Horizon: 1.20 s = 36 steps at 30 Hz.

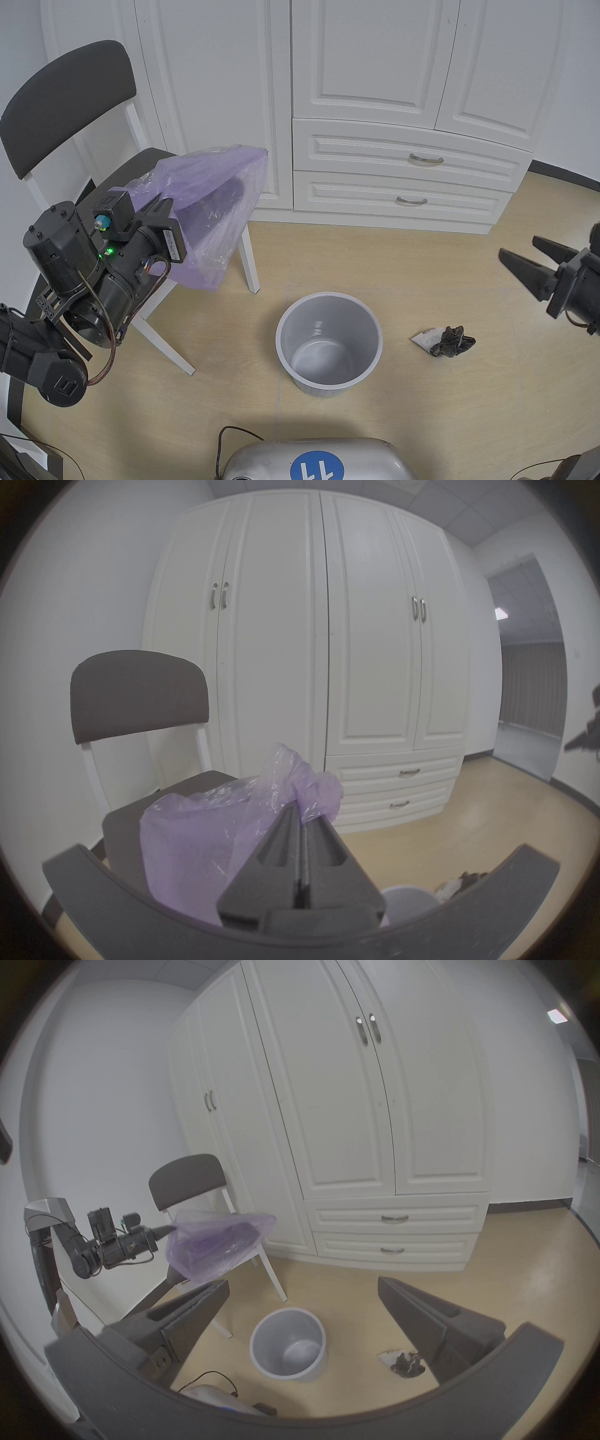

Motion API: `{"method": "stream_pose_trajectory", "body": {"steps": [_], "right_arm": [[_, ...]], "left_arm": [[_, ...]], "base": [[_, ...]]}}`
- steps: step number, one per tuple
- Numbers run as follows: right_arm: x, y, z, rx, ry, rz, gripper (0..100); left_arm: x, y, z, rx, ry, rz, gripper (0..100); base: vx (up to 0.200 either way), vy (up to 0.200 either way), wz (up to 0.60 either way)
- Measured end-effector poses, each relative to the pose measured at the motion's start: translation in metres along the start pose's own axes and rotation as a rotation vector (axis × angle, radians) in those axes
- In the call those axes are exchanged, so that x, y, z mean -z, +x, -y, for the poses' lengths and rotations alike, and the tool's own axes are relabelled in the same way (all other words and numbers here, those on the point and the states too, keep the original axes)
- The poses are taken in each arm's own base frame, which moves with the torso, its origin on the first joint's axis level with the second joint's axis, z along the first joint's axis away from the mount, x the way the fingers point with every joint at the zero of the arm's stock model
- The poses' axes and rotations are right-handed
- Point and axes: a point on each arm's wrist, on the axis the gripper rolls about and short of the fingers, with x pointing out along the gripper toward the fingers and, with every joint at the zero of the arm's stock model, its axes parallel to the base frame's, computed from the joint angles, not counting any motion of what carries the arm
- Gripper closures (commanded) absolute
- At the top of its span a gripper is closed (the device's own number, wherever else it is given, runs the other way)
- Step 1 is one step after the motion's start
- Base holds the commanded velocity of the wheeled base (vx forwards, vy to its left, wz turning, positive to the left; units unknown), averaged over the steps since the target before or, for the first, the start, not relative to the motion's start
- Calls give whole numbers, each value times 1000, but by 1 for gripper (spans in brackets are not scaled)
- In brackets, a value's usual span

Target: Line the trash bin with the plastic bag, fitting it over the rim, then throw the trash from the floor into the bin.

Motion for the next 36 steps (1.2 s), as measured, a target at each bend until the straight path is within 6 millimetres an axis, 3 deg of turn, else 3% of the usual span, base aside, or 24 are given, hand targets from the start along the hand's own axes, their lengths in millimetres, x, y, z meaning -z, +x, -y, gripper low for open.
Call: {"method": "stream_pose_trajectory", "body": {"steps": [9, 23, 31, 36], "right_arm": [[19, 41, -23, 29, 76, -16, 0], [56, 92, -28, 42, 248, -144, 0], [65, 104, -25, 63, 253, -180, 0], [67, 107, -25, 65, 254, -188, 0]], "left_arm": [[-12, 0, 15, 50, -86, 52, 100], [-28, -15, 27, 120, -123, 102, 100], [-42, -35, 34, 199, -152, 138, 100], [-49, -54, 36, 334, -163, 164, 100]], "base": [[0, 0, 0], [0, 0, 0], [0, 0, 0], [0, 0, 0]]}}
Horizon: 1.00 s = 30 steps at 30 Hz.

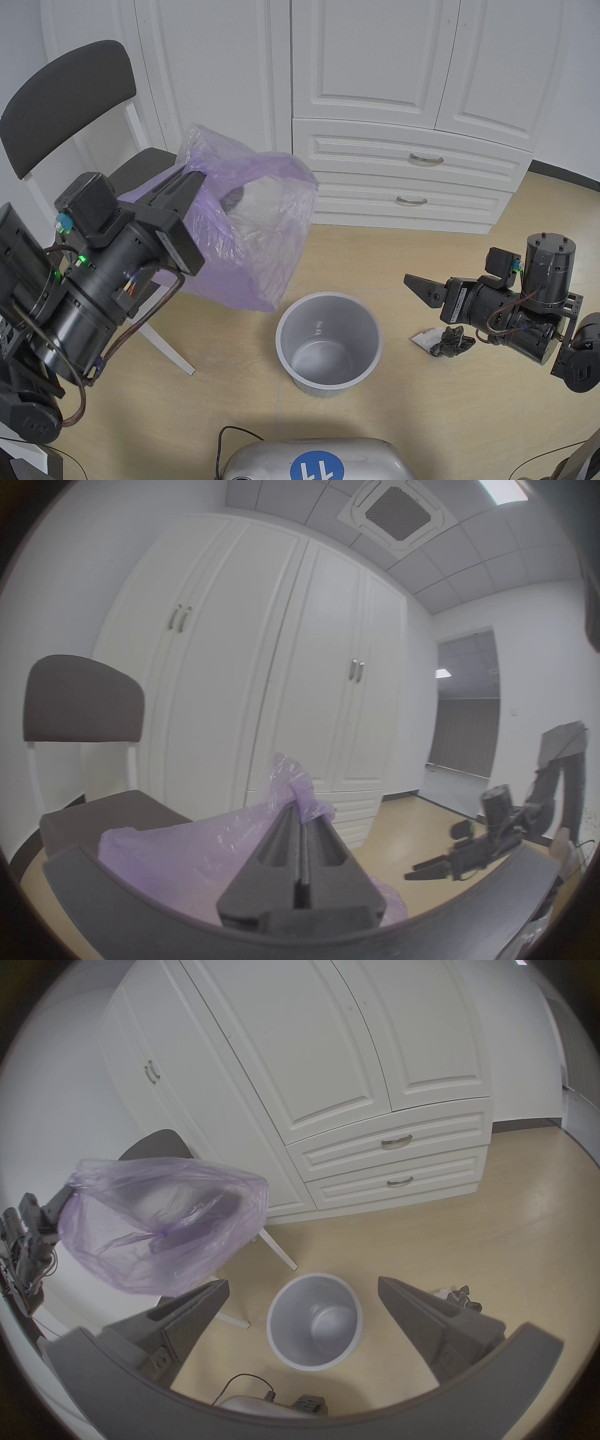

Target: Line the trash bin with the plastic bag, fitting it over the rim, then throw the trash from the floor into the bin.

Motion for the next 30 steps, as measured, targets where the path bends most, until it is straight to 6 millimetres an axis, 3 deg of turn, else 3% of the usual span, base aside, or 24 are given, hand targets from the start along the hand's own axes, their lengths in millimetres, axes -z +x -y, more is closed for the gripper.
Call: {"method": "stream_pose_trajectory", "body": {"steps": [6, 13, 21, 30], "right_arm": [[-1, 3, -1, -7, 30, 9, 0], [8, 7, -4, -22, 26, -16, 0], [46, -2, -7, -79, -111, -178, 0], [72, 5, -6, -71, -146, -283, 0]], "left_arm": [[-9, -19, 4, 101, -10, 19, 100], [-16, -27, 10, 148, -29, 40, 100], [-18, -22, 12, 145, -41, 49, 100], [-27, -9, 13, 55, -69, 86, 100]], "base": [[0, 0, 0], [0, 0, 0], [0, 0, 0], [0, 0, 0]]}}
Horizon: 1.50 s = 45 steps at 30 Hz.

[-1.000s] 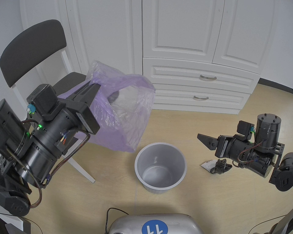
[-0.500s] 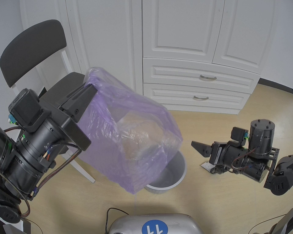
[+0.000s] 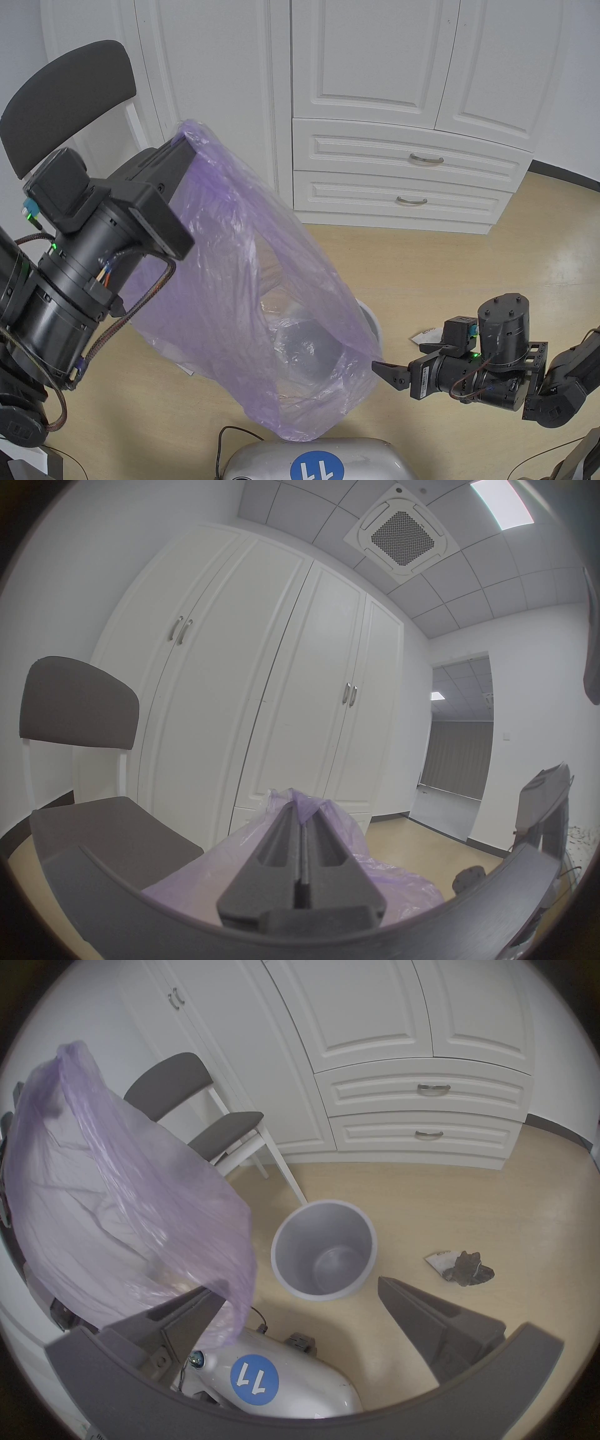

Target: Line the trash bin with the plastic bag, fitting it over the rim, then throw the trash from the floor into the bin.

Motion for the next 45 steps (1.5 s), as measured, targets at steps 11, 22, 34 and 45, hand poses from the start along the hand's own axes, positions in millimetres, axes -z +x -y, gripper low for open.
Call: {"method": "stream_pose_trajectory", "body": {"steps": [11, 22, 34, 45], "right_arm": [[15, 9, -7, -21, -13, -57, 0], [23, 8, -21, -99, 48, -101, 0], [35, 24, -46, -224, 97, -1, 0], [76, 56, -50, -264, 125, 51, 0]], "left_arm": [[-2, 4, 1, -9, -3, 11, 100], [-8, 6, 0, -25, -5, 34, 100], [-8, 7, 0, -35, -2, 38, 100], [-9, 7, -1, -37, 0, 40, 100]], "base": [[0, 0, 0], [0, 0, 0], [0, 0, 0], [0, 0, 0]]}}
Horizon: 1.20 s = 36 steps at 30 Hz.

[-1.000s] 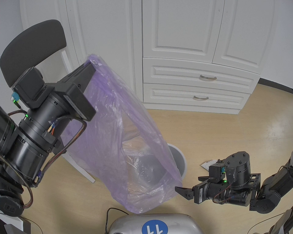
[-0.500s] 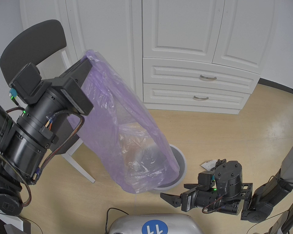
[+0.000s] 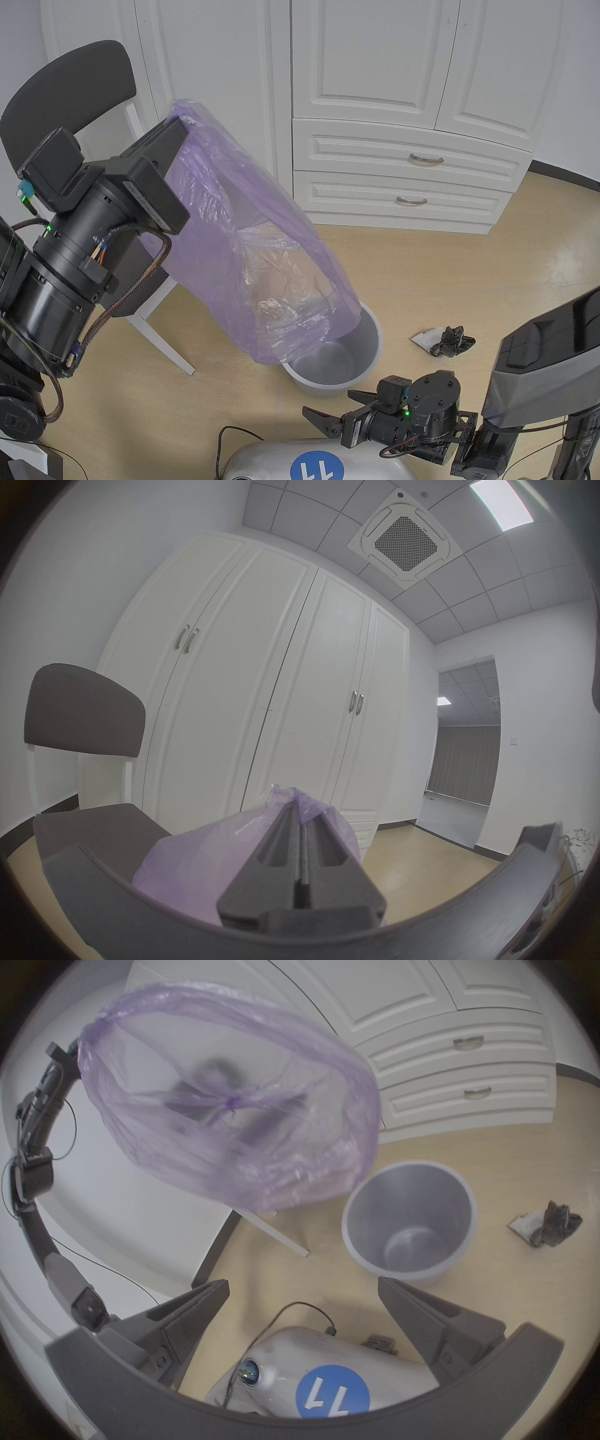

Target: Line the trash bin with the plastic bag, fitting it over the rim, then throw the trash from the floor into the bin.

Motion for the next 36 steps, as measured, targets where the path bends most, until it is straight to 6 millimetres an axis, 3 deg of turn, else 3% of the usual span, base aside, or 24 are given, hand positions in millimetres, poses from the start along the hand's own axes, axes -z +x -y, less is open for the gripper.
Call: {"method": "stream_pose_trajectory", "body": {"steps": [3, 9, 20, 36], "right_arm": [[8, 6, 4, 32, 31, -11, 0], [5, 14, 2, 47, 95, 31, 0], [-24, 13, -9, 1, 244, 156, 0], [-48, 28, -17, 4, 324, 304, 0]], "left_arm": [[-1, 0, 0, -1, -1, 5, 100], [-3, 1, 0, -2, -2, 11, 100], [-5, 1, 0, -3, -3, 20, 100], [-14, 9, 2, -59, -29, 58, 100]], "base": [[0, 0, 0], [0, 0, 0], [0, 0, 0], [0, 0, 0]]}}
